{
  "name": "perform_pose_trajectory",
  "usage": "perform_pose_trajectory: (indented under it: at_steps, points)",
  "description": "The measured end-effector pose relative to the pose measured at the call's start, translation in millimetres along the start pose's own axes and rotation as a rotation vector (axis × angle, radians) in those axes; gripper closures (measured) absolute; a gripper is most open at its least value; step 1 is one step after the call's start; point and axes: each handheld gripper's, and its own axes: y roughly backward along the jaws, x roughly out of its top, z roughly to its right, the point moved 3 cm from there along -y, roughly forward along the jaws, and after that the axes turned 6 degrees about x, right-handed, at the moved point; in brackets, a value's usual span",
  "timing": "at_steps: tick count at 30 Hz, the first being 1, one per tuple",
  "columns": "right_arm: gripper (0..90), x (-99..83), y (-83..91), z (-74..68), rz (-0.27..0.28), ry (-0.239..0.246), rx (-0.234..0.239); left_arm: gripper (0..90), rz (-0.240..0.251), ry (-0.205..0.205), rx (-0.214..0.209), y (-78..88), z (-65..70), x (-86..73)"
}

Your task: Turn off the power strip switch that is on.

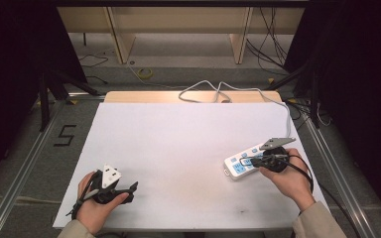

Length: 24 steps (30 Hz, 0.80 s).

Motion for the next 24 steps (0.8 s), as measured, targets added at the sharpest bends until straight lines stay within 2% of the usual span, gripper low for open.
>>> perform_pose_trajectory:
  at_steps: [24]
  points:
    - [90.0, 16.5, -12.9, -2.6, -0.024, 0.005, 0.012, 15.9, 0.001, -0.001, -0.002, -0.2, 0.8, 0.3]
